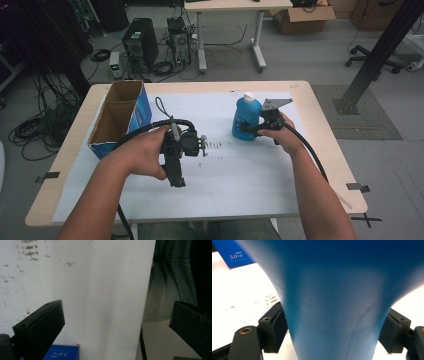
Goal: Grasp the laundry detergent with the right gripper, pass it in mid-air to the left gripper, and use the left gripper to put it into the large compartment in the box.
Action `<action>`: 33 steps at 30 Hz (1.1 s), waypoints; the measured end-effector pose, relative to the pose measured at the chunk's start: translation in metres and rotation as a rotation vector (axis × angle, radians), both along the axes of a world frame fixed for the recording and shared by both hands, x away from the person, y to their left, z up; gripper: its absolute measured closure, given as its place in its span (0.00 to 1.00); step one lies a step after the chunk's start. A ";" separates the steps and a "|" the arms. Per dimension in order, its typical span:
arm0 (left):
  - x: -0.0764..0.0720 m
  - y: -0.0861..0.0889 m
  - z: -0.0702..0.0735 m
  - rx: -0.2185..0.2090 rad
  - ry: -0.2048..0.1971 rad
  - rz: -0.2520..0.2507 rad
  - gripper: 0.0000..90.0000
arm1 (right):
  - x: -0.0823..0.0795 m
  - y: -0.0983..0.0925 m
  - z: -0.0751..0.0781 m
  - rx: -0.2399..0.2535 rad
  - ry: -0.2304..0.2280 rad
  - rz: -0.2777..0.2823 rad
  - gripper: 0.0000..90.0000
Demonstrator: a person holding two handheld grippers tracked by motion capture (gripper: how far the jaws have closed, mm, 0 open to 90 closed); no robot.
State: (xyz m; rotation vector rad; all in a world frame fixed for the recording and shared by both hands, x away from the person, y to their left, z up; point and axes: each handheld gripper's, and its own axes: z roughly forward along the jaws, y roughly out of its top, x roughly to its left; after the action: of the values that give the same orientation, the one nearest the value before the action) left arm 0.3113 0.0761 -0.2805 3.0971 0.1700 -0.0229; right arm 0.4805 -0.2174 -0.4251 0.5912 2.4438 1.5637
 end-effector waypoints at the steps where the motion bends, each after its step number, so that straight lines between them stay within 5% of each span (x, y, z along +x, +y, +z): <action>1: 0.000 0.000 0.000 0.000 0.000 0.001 0.00 | 0.000 0.000 0.000 0.000 0.000 0.000 0.25; 33: 0.002 -0.001 0.001 0.004 0.000 0.003 0.00 | 0.000 -0.002 -0.002 0.020 -0.033 0.046 0.48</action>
State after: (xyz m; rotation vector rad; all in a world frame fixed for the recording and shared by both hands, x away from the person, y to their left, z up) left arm 0.3137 0.0749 -0.2798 3.1010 0.1749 -0.0223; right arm 0.4800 -0.2191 -0.4266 0.5114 2.4372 1.6040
